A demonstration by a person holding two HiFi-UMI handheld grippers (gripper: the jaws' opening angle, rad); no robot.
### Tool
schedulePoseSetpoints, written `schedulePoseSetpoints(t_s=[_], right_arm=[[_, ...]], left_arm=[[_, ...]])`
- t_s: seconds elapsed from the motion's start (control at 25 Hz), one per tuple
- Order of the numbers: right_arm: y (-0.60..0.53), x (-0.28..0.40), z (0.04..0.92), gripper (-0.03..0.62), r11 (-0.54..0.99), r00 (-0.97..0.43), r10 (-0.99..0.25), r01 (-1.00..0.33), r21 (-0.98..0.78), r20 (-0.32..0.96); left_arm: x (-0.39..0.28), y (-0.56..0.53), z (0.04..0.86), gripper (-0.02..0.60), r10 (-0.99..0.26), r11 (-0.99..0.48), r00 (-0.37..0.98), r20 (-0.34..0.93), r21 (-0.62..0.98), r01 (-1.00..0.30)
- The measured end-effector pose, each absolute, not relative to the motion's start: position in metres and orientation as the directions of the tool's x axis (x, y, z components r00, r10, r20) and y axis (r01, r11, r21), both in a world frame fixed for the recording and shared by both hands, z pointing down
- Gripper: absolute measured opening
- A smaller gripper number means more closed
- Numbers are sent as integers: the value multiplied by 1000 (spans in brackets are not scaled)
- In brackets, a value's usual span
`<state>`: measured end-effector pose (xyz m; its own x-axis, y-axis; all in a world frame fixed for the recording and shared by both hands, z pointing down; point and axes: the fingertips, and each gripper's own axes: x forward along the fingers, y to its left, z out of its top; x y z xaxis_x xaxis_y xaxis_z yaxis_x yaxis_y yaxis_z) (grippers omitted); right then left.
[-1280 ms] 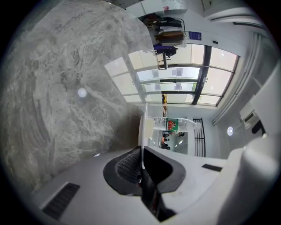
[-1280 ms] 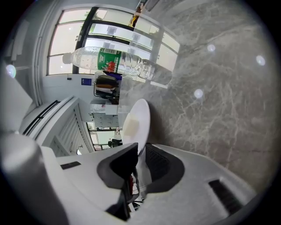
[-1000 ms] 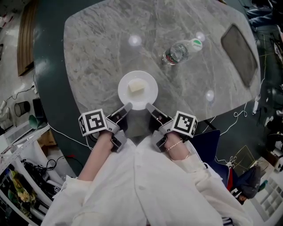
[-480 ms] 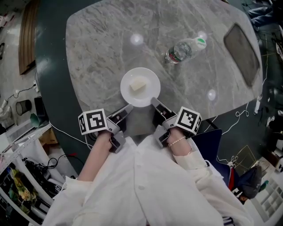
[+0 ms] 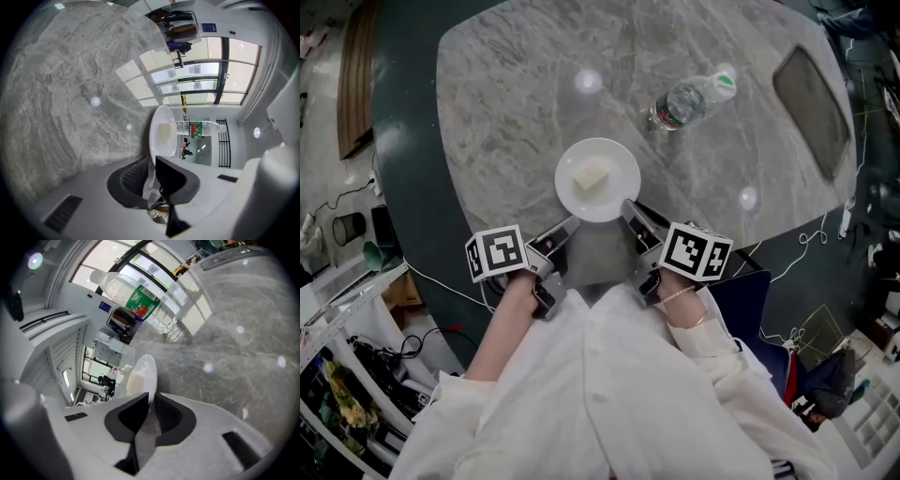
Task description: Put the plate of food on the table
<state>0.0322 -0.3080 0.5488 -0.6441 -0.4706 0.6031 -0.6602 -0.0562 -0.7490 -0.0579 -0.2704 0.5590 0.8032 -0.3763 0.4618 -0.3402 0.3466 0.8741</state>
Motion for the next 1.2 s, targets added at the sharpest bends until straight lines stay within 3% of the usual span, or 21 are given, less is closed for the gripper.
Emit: schedulePoseSetpoints(t_s=[0.36, 0.88, 1.0, 1.2], right_arm=[[-309, 38, 561, 49, 161, -553, -418, -826, -540, 721], [-314, 38, 564, 92, 337, -425, -437, -894, -294, 793], [-317, 40, 563, 132, 391, -378, -455, -898, -200, 806], [-317, 40, 562, 132, 377, -382, -461, -901, -212, 801]], left_arm=[[-52, -273, 562, 52, -373, 351, 810, 452, 877, -328], [-53, -277, 565, 52, -371, 336, 812, 450, 880, -335], [-52, -277, 564, 52, -383, 347, 811, 441, 883, -317], [-53, -276, 564, 52, -384, 342, 809, 444, 883, -322]])
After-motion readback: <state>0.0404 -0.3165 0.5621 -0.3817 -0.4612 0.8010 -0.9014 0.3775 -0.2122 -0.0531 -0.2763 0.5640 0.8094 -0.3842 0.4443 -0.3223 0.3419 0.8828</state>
